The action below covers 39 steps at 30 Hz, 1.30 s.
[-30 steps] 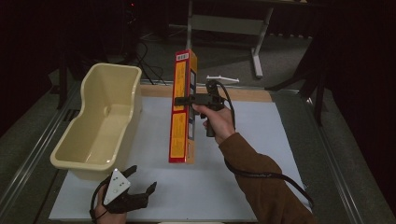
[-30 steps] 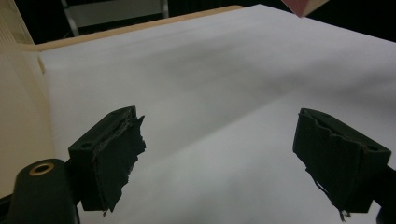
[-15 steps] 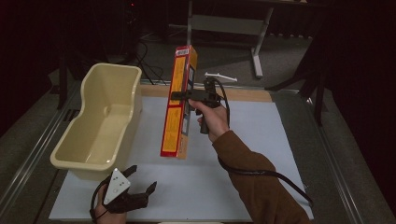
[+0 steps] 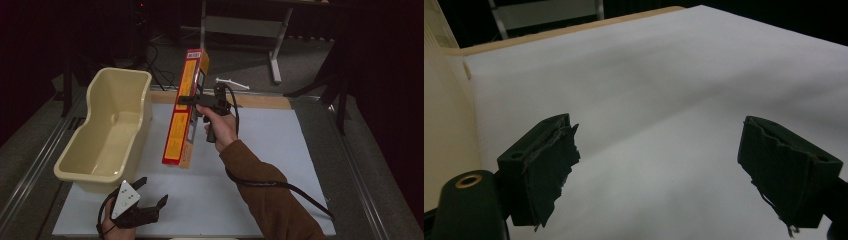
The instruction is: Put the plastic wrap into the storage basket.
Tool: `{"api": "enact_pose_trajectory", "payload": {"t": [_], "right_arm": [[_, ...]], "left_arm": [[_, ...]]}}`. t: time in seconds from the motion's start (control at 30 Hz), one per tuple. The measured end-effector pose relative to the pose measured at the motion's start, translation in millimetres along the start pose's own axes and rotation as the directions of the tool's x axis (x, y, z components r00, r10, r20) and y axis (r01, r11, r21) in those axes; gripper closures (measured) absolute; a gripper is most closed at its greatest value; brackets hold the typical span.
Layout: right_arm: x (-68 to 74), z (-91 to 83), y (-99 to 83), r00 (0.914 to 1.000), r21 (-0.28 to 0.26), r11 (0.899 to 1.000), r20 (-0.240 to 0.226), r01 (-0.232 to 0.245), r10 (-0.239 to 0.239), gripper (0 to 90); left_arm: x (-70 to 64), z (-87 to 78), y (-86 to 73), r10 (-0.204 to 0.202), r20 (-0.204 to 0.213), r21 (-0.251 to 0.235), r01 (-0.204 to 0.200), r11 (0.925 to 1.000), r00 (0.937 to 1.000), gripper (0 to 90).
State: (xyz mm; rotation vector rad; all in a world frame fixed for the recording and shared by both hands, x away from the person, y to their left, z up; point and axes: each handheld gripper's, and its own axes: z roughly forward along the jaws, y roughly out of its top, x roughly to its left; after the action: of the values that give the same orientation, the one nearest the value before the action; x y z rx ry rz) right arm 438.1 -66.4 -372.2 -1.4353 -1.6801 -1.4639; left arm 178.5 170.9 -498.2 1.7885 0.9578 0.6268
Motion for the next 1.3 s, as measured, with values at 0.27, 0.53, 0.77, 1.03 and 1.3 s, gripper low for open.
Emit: {"api": "enact_pose_trajectory", "payload": {"t": [0.27,0.53,0.77,1.03,1.3], "right_arm": [[13.6,18.3,-1.4,0.9997,0.021,1.0,-0.023,-0.01,0.011,39.7],[25.5,35.5,-2.8,0.999,0.02,1.0,-0.042,-0.014,0.015,39.7],[32.5,55.2,-5.7,0.9981,0.05,0.998,-0.049,-0.035,0.038,39.6],[38.3,77.4,-9.7,0.996,0.069,0.996,-0.059,-0.064,0.068,39.5],[38.4,93.5,-15.1,0.9925,0.086,0.991,-0.065,-0.098,0.104,39.5]], "left_arm": [[-1.5,-1.0,0.2,-0.002,0.001,-0.003,0.002,1.0,1.0,15.2],[-3.1,-1.4,-0.1,0.006,-0.005,-0.007,-0.006,1.0,1.0,15.3],[-6.0,-4.2,-0.4,0.016,-0.016,-0.011,-0.017,0.9998,0.9997,15.3],[-9.0,-6.4,-0.8,0.03,-0.022,-0.01,-0.03,0.9995,0.9993,15.2],[-9.6,-6.0,-0.8,0.03,-0.023,-0.012,-0.03,0.9995,0.9993,15.2]]}}
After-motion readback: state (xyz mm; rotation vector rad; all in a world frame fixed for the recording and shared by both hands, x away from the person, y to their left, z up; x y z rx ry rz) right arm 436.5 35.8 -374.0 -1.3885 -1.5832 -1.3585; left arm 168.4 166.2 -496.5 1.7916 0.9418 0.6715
